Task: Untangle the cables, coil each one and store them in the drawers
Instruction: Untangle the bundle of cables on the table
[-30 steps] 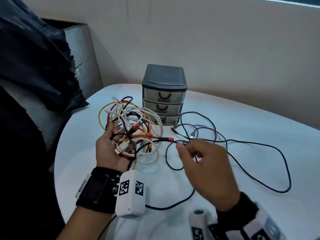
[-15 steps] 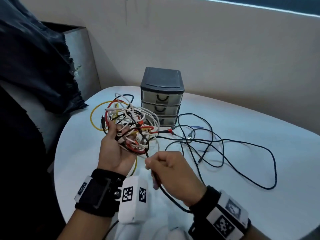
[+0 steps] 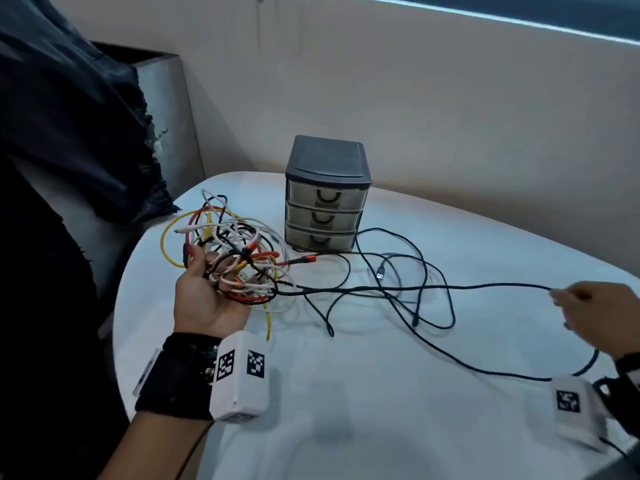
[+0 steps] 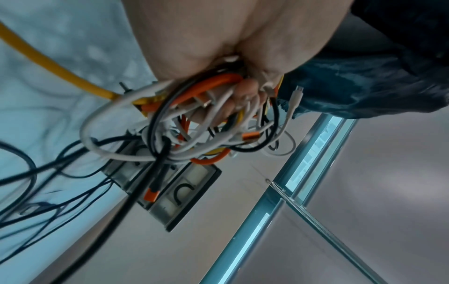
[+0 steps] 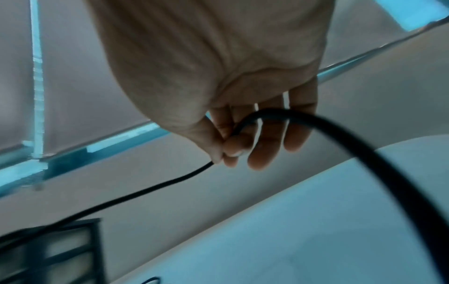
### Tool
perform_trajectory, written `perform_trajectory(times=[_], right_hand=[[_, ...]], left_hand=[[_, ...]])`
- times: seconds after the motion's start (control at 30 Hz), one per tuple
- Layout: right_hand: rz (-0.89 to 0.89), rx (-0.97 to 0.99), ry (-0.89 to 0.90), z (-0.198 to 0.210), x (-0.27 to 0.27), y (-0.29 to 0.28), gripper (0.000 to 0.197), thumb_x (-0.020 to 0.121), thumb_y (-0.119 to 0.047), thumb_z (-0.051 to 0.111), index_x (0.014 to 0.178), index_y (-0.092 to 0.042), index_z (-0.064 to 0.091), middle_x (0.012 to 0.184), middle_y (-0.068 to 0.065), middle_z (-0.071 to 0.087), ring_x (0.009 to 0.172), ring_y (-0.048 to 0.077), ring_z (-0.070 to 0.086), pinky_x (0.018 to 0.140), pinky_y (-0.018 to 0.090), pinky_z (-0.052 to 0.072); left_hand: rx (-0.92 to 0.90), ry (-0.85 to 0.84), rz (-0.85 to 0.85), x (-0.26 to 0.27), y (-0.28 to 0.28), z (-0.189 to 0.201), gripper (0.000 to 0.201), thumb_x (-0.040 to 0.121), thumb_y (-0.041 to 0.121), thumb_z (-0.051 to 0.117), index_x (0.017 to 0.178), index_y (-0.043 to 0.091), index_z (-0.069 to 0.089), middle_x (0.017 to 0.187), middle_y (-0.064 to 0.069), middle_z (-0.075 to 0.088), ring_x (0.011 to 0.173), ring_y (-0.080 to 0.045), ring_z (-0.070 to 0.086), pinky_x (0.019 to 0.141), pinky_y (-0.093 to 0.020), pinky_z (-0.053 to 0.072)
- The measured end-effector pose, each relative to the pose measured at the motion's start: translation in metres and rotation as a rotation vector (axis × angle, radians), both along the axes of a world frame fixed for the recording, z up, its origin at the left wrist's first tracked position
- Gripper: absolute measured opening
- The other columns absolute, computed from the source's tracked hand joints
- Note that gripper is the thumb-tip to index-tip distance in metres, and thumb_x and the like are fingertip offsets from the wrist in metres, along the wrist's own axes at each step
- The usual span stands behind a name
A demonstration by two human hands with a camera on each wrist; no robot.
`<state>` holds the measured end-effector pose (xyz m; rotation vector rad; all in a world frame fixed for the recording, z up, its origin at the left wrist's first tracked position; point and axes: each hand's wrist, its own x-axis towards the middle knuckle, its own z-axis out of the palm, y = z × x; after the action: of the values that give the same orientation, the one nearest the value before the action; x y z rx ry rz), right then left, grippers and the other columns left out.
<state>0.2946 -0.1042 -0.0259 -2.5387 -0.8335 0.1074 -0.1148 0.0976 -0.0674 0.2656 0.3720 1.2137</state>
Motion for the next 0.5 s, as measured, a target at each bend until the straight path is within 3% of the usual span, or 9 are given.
perform_trajectory(times=[0.07, 0.1, 0.17, 0.2, 0.27, 0.33, 0.4, 0.5], right_hand=[[-0.062, -0.068, -0.07, -0.01, 0.009, 0.007, 0.021, 0.082, -0.029, 0.053, 0.065, -0.019, 0.061, 0.077, 0.007, 0.066, 0.081, 0.038, 0.065, 0.074, 0.04, 0.053], [-0.074, -0.058, -0.135, -0.011, -0.002, 0.016, 0.014, 0.08, -0.024, 0.05, 0.076, -0.021, 0.063, 0.085, 0.008, 0.065, 0.091, 0.041, 0.063, 0.081, 0.042, 0.049], [0.025, 0.13, -0.359, -0.005, -0.051, 0.034, 0.028, 0.083, -0.017, 0.051, 0.105, -0.019, 0.068, 0.107, 0.014, 0.066, 0.105, 0.04, 0.058, 0.088, 0.043, 0.043], [0.172, 0.281, -0.447, -0.002, -0.088, 0.043, 0.028, 0.085, -0.016, 0.053, 0.109, -0.015, 0.068, 0.11, 0.013, 0.067, 0.106, 0.037, 0.057, 0.09, 0.041, 0.042], [0.511, 0.486, -0.367, 0.009, -0.165, 0.056, 0.016, 0.088, -0.026, 0.056, 0.094, -0.018, 0.069, 0.098, 0.003, 0.07, 0.095, 0.025, 0.061, 0.087, 0.035, 0.043], [0.681, 0.277, -0.128, 0.008, -0.221, 0.067, 0.034, 0.092, -0.053, 0.049, 0.081, -0.024, 0.062, 0.084, -0.009, 0.067, 0.082, 0.017, 0.061, 0.078, 0.032, 0.047], [0.741, -0.01, 0.004, -0.005, -0.254, 0.081, 0.048, 0.089, -0.069, 0.043, 0.081, -0.023, 0.056, 0.079, -0.007, 0.064, 0.078, 0.017, 0.06, 0.072, 0.035, 0.048], [0.835, 0.071, 0.03, -0.013, -0.268, 0.09, 0.045, 0.098, -0.053, 0.045, 0.068, -0.02, 0.047, 0.063, -0.004, 0.052, 0.066, 0.021, 0.052, 0.064, 0.037, 0.044]], left_hand=[[0.018, 0.071, -0.042, 0.008, -0.004, -0.002, 0.065, 0.102, 0.051, 0.026, 0.083, 0.014, 0.077, 0.081, -0.008, 0.074, 0.076, -0.021, 0.074, 0.071, -0.045, 0.062], [0.001, 0.104, -0.062, 0.012, -0.006, -0.002, 0.064, 0.101, 0.053, 0.027, 0.098, 0.013, 0.077, 0.099, -0.011, 0.074, 0.091, -0.026, 0.073, 0.079, -0.049, 0.059], [-0.049, 0.136, -0.077, 0.02, -0.006, -0.004, 0.062, 0.101, 0.054, 0.028, 0.117, 0.011, 0.07, 0.118, -0.014, 0.069, 0.104, -0.03, 0.069, 0.081, -0.05, 0.058], [-0.064, 0.145, -0.079, 0.025, -0.008, -0.003, 0.061, 0.101, 0.054, 0.028, 0.125, 0.011, 0.064, 0.123, -0.014, 0.067, 0.106, -0.03, 0.069, 0.077, -0.047, 0.06], [-0.072, 0.164, -0.091, 0.032, -0.011, 0.0, 0.061, 0.101, 0.053, 0.027, 0.135, 0.012, 0.055, 0.126, -0.014, 0.065, 0.104, -0.03, 0.069, 0.07, -0.044, 0.06], [-0.06, 0.178, -0.102, 0.036, -0.013, 0.001, 0.06, 0.101, 0.053, 0.027, 0.137, 0.012, 0.054, 0.124, -0.013, 0.066, 0.104, -0.03, 0.069, 0.073, -0.044, 0.06], [-0.055, 0.187, -0.095, 0.036, -0.013, -0.001, 0.06, 0.102, 0.053, 0.027, 0.138, 0.013, 0.054, 0.122, -0.012, 0.067, 0.108, -0.029, 0.067, 0.081, -0.044, 0.058], [-0.04, 0.187, -0.06, 0.032, -0.011, -0.002, 0.058, 0.102, 0.053, 0.029, 0.13, 0.011, 0.058, 0.114, -0.011, 0.069, 0.102, -0.026, 0.068, 0.079, -0.042, 0.06]])
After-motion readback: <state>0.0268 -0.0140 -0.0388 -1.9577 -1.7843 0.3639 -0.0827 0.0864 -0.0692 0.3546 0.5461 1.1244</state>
